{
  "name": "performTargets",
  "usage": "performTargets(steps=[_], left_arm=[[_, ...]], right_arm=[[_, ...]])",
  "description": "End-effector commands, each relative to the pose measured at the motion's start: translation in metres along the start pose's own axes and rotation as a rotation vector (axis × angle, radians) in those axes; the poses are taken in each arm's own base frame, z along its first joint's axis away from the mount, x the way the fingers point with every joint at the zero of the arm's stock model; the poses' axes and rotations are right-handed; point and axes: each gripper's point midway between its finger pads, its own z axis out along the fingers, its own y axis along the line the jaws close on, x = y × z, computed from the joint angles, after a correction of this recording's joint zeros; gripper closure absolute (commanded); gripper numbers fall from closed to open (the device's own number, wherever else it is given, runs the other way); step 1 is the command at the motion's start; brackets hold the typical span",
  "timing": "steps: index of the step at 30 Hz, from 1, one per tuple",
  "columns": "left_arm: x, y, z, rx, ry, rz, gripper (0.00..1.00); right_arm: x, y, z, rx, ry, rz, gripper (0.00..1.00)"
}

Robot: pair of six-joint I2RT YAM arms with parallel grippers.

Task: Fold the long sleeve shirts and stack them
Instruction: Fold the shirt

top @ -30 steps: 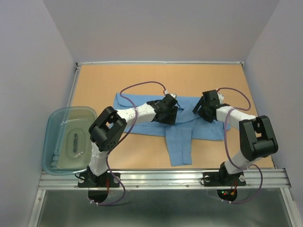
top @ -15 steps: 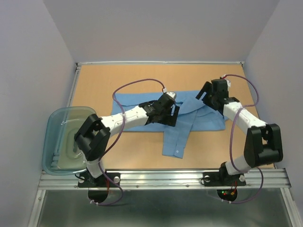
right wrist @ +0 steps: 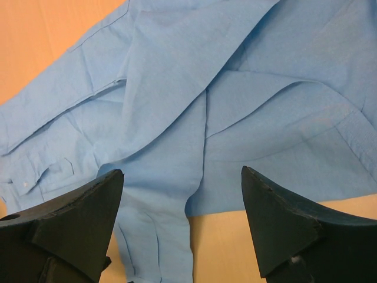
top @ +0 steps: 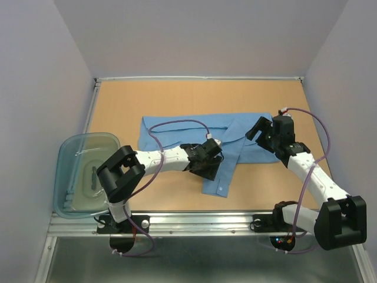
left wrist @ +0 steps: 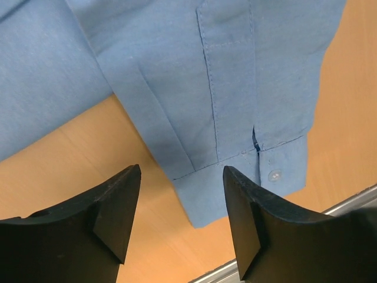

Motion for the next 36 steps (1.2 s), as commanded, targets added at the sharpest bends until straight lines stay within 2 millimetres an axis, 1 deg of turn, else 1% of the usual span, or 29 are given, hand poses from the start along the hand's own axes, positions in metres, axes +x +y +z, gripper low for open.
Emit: performTargets(steps=[1,4,7,8,10,11,13,14,15,16,19,20,22,23,24,25,26,27,28,29,30,31,32,34,35,36], left_arm=[[0.009,-0.004,0.003,-0.028,0.016,0.002,0.32],[0.013,-0.003,0.006,-0.045,0.028,-0.003,0.33],[0.017,0.004,0.012,-0.103,0.038,0.003,0.37],[0.019,0.006,0.014,-0.126,0.052,0.001,0.39],[0.022,0.01,0.017,-0.159,0.064,0.006,0.42],[0.024,0.01,0.02,-0.177,0.071,0.013,0.46],[0.03,0.013,0.023,-0.206,0.089,0.018,0.51],[0.035,0.011,0.025,-0.213,0.101,0.027,0.58],[0.038,0.012,0.026,-0.22,0.113,0.032,0.62],[0.04,0.012,0.028,-0.229,0.117,0.034,0.74],[0.041,0.013,0.028,-0.244,0.119,0.041,0.92],[0.039,0.014,0.026,-0.257,0.115,0.045,1.0],[0.035,0.017,0.022,-0.28,0.098,0.049,1.0],[0.025,0.018,0.018,-0.3,0.062,0.052,1.0],[0.022,0.021,0.012,-0.322,0.054,0.062,1.0],[0.009,0.024,0.004,-0.347,0.007,0.075,1.0],[-0.005,0.022,-0.004,-0.359,-0.032,0.083,1.0],[-0.012,0.028,-0.014,-0.395,-0.049,0.111,1.0],[-0.03,0.035,-0.028,-0.455,-0.121,0.133,1.0],[-0.051,0.033,-0.042,-0.477,-0.179,0.146,1.0],[-0.06,0.038,-0.053,-0.524,-0.203,0.176,1.0],[-0.079,0.049,-0.069,-0.619,-0.259,0.241,1.0],[-0.098,0.048,-0.083,-0.658,-0.31,0.267,1.0],[-0.12,0.06,-0.107,-0.789,-0.372,0.318,1.0],[-0.134,0.071,-0.124,-0.917,-0.398,0.397,1.0],[-0.15,0.069,-0.137,-0.964,-0.451,0.399,1.0]], right_arm=[[0.007,-0.001,-0.003,-0.015,0.009,-0.004,0.14],[0.007,-0.002,-0.003,-0.015,0.009,-0.007,0.14],[0.007,-0.003,-0.003,-0.013,0.009,-0.006,0.14],[0.009,-0.003,-0.002,-0.012,0.012,-0.01,0.14],[0.009,-0.004,-0.002,-0.011,0.014,-0.009,0.14],[0.01,-0.004,-0.002,-0.01,0.015,-0.01,0.14],[0.01,-0.005,-0.002,-0.008,0.015,-0.008,0.14],[0.01,-0.004,-0.002,-0.01,0.015,-0.01,0.14],[0.01,-0.005,-0.002,-0.009,0.016,-0.012,0.14],[0.01,-0.005,-0.002,-0.008,0.013,-0.009,0.14],[0.01,-0.006,-0.002,-0.004,0.01,-0.009,0.14],[0.009,-0.006,-0.002,-0.002,0.008,-0.01,0.14],[0.008,-0.006,-0.003,-0.001,0.004,-0.01,0.14],[0.007,-0.005,-0.004,-0.002,-0.003,-0.01,0.14],[0.005,-0.005,-0.004,-0.003,-0.008,-0.013,0.14],[0.001,-0.004,-0.007,-0.005,-0.026,-0.014,0.14],[-0.001,-0.004,-0.008,-0.003,-0.037,-0.012,0.14],[-0.006,-0.006,-0.01,0.009,-0.059,-0.012,0.14],[-0.009,-0.006,-0.012,0.013,-0.071,-0.011,0.14],[-0.013,-0.006,-0.016,0.01,-0.095,-0.01,0.14],[-0.017,-0.005,-0.018,0.012,-0.111,-0.009,0.14],[-0.02,-0.007,-0.02,0.022,-0.127,-0.004,0.14],[-0.024,-0.006,-0.022,0.022,-0.142,0.0,0.14],[-0.031,-0.003,-0.029,0.014,-0.174,0.002,0.14],[-0.033,-0.004,-0.03,0.017,-0.182,0.004,0.14],[-0.036,-0.002,-0.032,0.014,-0.189,0.004,0.14]])
